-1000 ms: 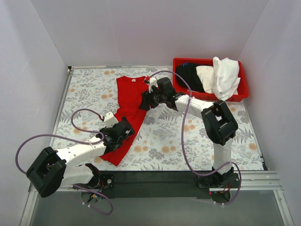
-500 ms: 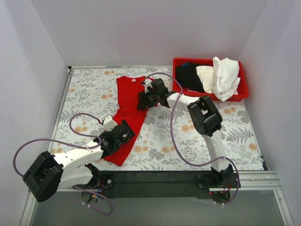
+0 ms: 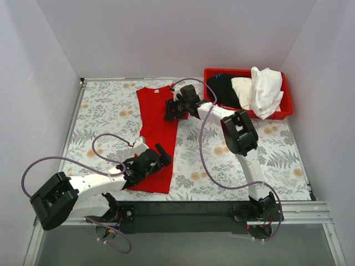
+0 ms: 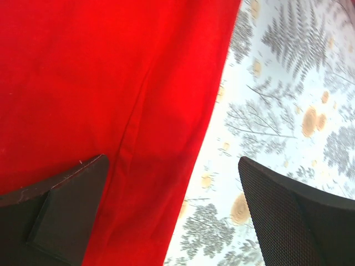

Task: Fold and stack the t-shirts
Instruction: Fold the tshirt

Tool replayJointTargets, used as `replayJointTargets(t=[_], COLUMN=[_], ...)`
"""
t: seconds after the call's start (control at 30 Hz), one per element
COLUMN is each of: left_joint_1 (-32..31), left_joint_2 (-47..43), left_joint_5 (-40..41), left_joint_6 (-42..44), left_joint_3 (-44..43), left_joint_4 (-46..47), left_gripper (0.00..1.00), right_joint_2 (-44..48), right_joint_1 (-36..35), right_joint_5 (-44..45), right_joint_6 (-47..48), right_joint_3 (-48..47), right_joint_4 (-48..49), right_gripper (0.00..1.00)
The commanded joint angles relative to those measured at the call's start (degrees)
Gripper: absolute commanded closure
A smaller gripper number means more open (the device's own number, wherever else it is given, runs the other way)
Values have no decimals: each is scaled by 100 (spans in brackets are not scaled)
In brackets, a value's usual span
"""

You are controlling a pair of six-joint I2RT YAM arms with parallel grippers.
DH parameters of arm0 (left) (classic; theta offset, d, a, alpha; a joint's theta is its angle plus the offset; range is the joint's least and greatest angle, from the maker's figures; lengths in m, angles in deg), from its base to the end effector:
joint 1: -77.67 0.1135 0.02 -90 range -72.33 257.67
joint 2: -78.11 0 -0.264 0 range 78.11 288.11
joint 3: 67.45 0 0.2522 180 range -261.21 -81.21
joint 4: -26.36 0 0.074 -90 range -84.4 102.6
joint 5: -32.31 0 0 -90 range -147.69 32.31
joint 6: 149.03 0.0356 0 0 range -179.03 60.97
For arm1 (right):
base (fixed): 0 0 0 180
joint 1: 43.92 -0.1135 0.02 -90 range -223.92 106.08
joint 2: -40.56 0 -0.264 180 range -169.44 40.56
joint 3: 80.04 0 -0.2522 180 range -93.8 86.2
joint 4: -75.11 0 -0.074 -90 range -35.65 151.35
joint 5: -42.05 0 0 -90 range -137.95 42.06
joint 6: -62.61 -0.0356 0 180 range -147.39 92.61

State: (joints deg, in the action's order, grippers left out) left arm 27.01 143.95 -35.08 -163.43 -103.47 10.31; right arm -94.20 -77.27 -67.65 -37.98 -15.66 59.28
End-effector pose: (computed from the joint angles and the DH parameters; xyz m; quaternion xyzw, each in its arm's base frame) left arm 0.1406 -0.1500 0.1523 -0.4764 0.7774 -0.3205 0.2569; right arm 0.4380 0.3026 0.1566 -0.2499 0.8410 0.3110 0.3654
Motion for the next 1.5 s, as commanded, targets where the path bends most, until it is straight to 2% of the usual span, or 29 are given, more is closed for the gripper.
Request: replayJointTargets(t=[0.0, 0.27, 0.43, 0.53, 0.7, 0.83, 1.03, 1.07, 1.3, 1.47], left_joint_1=[-173, -366, -463, -480, -480, -481, -481, -489, -481, -481], left_joint_2=[350, 1192, 1800, 1748, 1160, 336, -405, -545, -766, -828], left_joint_5=[-520, -916, -1118, -1040, -179, 559, 1429, 1430, 1079, 921], left_joint_6=[-72, 121, 315, 429, 771, 982, 554, 448, -124, -230], left_joint_3=[-94, -437, -937, -982, -1052, -1070, -815, -754, -191, -68], left_joint_4=[193, 1141, 1301, 1274, 722, 264, -1079, -1351, -1793, -1969], left_gripper=[2, 2, 2, 2, 2, 2, 2, 2, 2, 2], right_joint_2=[-270, -700, -1025, -1009, -561, 482, 2450, 2689, 4640, 5310], right_joint_1=[231, 425, 478, 487, 487, 469, 399, 347, -207, -866], right_joint_5=[169, -68, -235, -323, -280, -140, 273, 344, 1396, 1935], right_joint_6=[118, 303, 329, 408, 567, 532, 330, 260, -224, -444], right_joint_3=[-351, -1378, -1863, -1864, -1495, -784, 1237, 1805, 4117, 4991], right_joint_4=[-425, -795, -971, -962, -901, -576, 153, 328, 479, 216], right_gripper=[46, 46, 45, 45, 44, 43, 43, 43, 44, 44])
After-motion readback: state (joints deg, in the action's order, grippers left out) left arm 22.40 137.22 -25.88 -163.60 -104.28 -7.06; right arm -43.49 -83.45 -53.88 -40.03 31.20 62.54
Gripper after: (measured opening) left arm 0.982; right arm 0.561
